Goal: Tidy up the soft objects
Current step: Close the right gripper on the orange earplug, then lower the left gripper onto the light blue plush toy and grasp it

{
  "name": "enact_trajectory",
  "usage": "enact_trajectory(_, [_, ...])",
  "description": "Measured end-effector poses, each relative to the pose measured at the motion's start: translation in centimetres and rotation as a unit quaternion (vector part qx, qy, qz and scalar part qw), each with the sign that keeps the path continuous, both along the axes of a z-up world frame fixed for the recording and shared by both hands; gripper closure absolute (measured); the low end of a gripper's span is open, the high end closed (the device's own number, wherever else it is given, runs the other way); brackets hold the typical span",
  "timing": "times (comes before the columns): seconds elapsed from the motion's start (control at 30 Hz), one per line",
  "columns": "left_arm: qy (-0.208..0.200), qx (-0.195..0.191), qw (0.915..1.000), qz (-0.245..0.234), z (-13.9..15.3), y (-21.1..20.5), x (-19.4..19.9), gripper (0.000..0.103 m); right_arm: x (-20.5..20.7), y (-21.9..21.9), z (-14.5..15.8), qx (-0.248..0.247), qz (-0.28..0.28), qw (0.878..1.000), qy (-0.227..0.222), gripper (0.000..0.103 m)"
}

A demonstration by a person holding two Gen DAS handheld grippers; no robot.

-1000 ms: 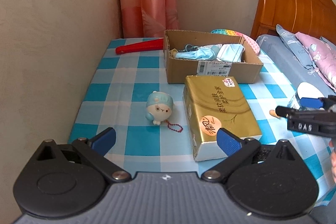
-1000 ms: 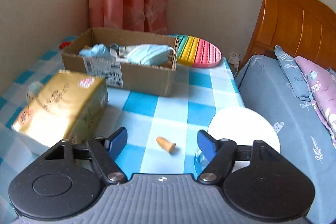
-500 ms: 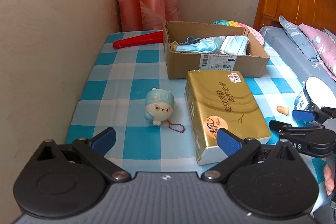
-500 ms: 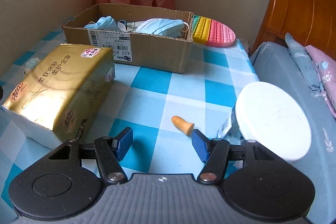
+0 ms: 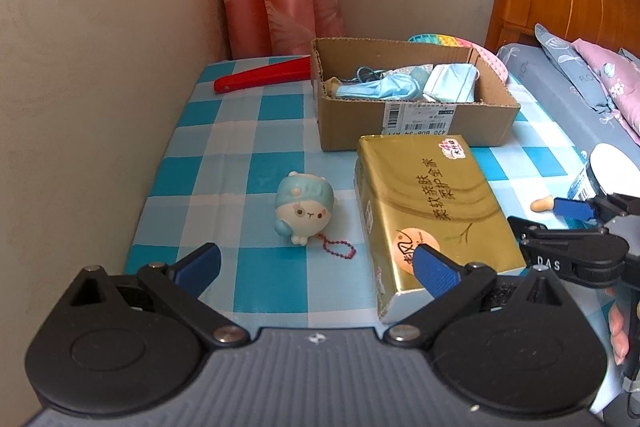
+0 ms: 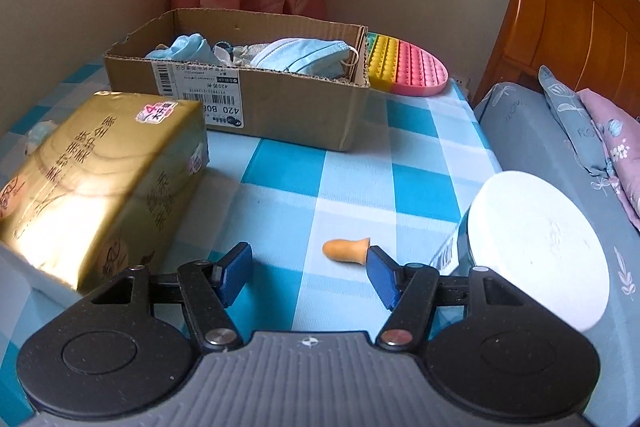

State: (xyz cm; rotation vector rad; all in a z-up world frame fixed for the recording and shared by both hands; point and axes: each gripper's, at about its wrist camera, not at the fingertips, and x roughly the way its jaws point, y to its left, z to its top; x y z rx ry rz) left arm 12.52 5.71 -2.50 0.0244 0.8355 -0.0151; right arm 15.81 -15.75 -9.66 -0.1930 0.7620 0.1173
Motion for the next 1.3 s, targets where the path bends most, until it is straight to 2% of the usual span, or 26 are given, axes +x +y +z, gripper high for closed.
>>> enact_trajectory(0.1, [0.002, 0.0, 1.0, 0.002, -0.1, 0.1, 0.0, 0.001, 0.6, 0.0, 0.1, 0.0, -0.006, 1.0, -0.002, 0.036])
enact_trajectory(0.17, [0.002, 0.0, 1.0, 0.001, -0.1, 0.1, 0.1, 0.001, 0.7, -0.1, 0.2, 0.0, -0.015, 1.0, -0.004, 0.042])
enact_trajectory(0.23, [0.003, 0.0, 1.0, 0.002, -0.2, 0.1, 0.1, 0.001, 0.7, 0.0, 0.1, -0.014, -0.023, 1.0, -0.007, 0.056])
enact_trajectory(0.4, [0.004, -0.004, 1.0, -0.002, -0.3, 0.0, 0.2, 0.001, 0.8, -0.6, 0.1, -0.023, -0.038, 0.999, -0.009, 0.072])
enact_trajectory(0.67, [0.005, -0.005, 1.0, -0.002, -0.4, 0.2, 0.1, 0.001, 0.2, -1.0, 0.8, -0.009, -0.033, 0.999, -0.012, 0.073])
enact_trajectory(0.87, [0.007, -0.005, 0.9999, 0.008, -0.7, 0.6, 0.5, 0.001, -0.1, -1.0, 1.2, 0.039, 0.008, 0.999, 0.02, 0.072])
enact_trajectory(1.03, [0.007, -0.005, 0.9999, 0.007, -0.7, 0.6, 0.6, 0.001, -0.1, -1.0, 0.5, 0.045, 0.018, 0.998, 0.028, 0.069])
enact_trajectory(1.3, [0.003, -0.013, 0.9998, 0.012, -0.9, 1.0, 1.3, 0.001, -0.4, -1.2, 0.0, 0.041, 0.034, 0.999, 0.014, 0.068])
